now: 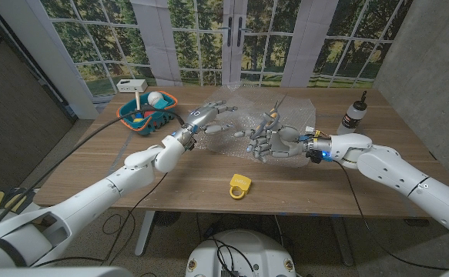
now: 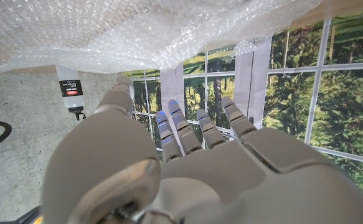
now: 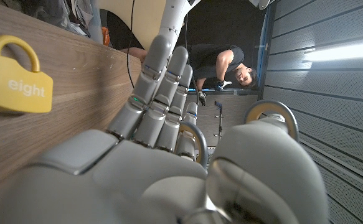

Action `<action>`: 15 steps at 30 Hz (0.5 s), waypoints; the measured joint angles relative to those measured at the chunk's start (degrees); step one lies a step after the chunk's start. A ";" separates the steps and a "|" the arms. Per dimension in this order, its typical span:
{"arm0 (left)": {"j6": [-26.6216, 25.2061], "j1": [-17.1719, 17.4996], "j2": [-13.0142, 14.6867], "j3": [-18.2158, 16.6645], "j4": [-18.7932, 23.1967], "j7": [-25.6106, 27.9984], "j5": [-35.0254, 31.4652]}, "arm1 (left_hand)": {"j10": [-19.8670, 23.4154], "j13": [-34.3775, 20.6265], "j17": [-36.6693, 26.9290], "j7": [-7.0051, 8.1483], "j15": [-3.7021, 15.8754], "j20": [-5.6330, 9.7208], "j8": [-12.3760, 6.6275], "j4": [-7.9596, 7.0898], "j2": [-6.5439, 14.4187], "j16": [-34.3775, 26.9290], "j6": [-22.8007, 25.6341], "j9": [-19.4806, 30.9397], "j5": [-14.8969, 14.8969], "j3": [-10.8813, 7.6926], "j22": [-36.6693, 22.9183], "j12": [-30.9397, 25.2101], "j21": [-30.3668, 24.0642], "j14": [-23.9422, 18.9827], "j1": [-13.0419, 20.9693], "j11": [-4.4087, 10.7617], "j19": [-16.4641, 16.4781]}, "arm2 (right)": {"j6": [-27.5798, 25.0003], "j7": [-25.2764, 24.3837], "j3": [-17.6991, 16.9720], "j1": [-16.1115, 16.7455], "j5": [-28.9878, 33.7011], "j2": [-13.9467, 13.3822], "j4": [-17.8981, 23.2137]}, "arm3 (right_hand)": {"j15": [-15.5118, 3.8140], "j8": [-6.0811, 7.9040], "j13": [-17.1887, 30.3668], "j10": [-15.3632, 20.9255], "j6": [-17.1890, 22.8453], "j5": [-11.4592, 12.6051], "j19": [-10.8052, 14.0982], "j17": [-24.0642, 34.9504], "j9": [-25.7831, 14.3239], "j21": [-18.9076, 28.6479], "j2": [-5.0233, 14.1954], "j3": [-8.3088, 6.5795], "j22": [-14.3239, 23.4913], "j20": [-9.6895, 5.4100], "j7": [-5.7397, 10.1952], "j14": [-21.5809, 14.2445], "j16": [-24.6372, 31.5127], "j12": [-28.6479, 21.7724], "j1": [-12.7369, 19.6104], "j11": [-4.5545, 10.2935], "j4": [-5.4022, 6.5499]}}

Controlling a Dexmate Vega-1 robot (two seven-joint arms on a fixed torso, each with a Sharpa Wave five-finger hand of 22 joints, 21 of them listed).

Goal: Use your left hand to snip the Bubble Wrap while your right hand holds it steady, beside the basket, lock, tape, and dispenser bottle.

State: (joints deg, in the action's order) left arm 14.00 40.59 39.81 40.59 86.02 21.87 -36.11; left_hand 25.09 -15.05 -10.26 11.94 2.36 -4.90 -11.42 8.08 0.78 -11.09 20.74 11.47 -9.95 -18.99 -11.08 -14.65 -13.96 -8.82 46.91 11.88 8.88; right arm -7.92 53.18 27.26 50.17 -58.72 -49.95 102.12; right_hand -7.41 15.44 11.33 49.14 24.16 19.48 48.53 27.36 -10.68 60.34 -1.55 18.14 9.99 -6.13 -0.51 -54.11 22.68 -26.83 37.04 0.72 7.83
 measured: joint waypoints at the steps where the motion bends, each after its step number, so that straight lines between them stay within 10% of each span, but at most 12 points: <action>1: 0.05 -0.22 -0.20 0.36 -0.44 -0.25 -0.04 | -0.32 -0.16 0.00 -0.08 0.00 0.00 0.00 0.06 0.00 0.00 -0.17 0.00 0.00 0.06 0.00 0.00 0.00 0.00 0.00 0.07 0.00 | -0.08 0.05 0.19 -0.12 0.04 0.08 0.06 | 0.00 0.00 0.00 0.00 0.00 0.00 0.00 0.00 0.00 0.00 0.00 0.00 0.00 0.00 0.00 0.00 0.00 0.00 0.00 0.00 0.00; 15: 2.41 -2.60 -2.66 3.42 -5.65 -0.84 0.81 | -7.68 -0.80 0.00 0.55 -0.25 1.03 1.29 0.45 0.86 0.71 -7.48 -0.12 0.00 0.78 0.00 1.98 0.66 3.54 0.86 0.09 -1.03 | -0.27 -0.20 0.75 -0.29 0.24 0.54 0.61 | 0.00 -0.41 0.00 -0.01 0.00 0.00 0.10 0.01 0.00 -0.44 0.00 0.00 0.00 0.11 0.00 0.00 0.03 0.38 0.00 0.01 0.00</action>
State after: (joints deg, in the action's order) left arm 16.41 37.99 37.15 44.01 80.38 21.03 -35.29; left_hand 17.41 -15.86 -10.25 12.49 2.11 -3.88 -10.13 8.53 1.64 -10.39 13.26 11.35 -9.95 -18.21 -11.08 -12.67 -13.31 -5.28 47.77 11.97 7.85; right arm -8.19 52.98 28.01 49.88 -58.48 -49.40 102.73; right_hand -7.41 15.03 11.32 49.13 24.16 19.48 48.63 27.36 -10.67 59.90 -1.55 18.15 9.99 -6.02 -0.51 -54.11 22.71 -26.45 37.04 0.72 7.83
